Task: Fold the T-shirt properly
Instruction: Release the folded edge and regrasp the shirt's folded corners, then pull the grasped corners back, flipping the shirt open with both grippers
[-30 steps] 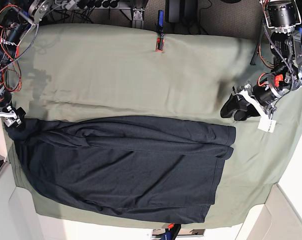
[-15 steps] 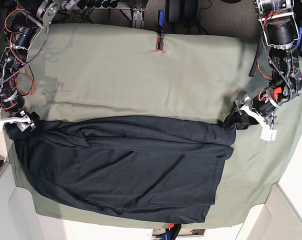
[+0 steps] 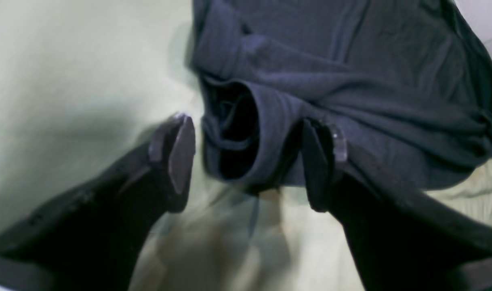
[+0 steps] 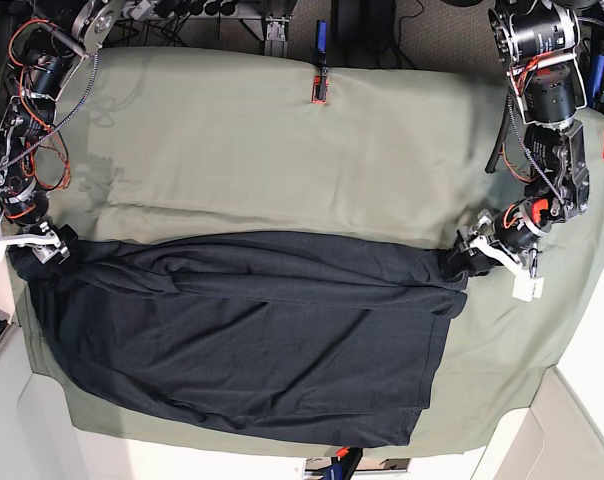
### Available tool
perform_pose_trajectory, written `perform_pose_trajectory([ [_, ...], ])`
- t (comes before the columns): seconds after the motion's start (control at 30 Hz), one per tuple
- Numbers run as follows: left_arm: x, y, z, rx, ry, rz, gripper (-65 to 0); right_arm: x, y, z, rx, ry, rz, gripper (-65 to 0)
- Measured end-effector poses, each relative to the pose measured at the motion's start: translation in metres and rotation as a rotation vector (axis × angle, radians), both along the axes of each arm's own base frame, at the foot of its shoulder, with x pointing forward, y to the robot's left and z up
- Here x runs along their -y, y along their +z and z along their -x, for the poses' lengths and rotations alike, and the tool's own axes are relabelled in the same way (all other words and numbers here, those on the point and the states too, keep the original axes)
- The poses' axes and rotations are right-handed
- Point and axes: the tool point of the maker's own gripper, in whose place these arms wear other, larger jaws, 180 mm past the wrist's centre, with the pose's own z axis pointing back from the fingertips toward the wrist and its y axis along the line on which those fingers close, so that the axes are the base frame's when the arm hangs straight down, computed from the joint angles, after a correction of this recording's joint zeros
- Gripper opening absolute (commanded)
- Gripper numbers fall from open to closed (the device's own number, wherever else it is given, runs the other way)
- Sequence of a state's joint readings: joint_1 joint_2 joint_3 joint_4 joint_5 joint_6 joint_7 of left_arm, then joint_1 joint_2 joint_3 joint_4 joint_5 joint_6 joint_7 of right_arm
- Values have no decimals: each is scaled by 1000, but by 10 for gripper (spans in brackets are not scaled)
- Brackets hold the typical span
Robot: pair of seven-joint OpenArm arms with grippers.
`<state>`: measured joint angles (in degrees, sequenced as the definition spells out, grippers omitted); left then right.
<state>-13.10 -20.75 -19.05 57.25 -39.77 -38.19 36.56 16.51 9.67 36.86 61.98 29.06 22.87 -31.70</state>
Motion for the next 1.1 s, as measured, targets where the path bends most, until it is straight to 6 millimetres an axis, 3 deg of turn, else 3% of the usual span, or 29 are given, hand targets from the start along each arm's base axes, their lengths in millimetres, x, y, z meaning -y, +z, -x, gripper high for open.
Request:
perform_pose_trajectory([
  [0.07,2,-1,-2,23,17,7,-293,-1,-2,-1,1,2,11,-201],
  [0.13,1,-6,-1,13,15,-11,-481,-3,-5,-3,1,11,44,-208],
  [0.2,3,-10,1,-5,9,-17,-630,-7,-7,-7,-1,32,87,-267],
  [0.23,4,-11,2,-7,8,-15,-650,-11,-9,-8,-7,47,100,-316],
  [0.4,-1,-11,4,-20,0,-27,-650,-24,-17,-10,-44,89,152,-622],
  [0.43,-2,-10,5,-22,-13,-35,-650,-25,-18,-10,-44,90,154,-650],
  [0.6,-25,-1,12,-59,-35,-74,-650,-27,-19,-8,-53,121,167,-650],
  [0.77,-40,32,20,-19,-83,-134,-650,-31,-5,6,-80,170,143,-650],
  [0.97,-44,23,63,-81,-150,-221,-650,-28,25,40,-46,203,204,-650],
  [1.1,-56,40,79,-47,-121,-219,-650,-35,29,65,-40,228,217,-650],
])
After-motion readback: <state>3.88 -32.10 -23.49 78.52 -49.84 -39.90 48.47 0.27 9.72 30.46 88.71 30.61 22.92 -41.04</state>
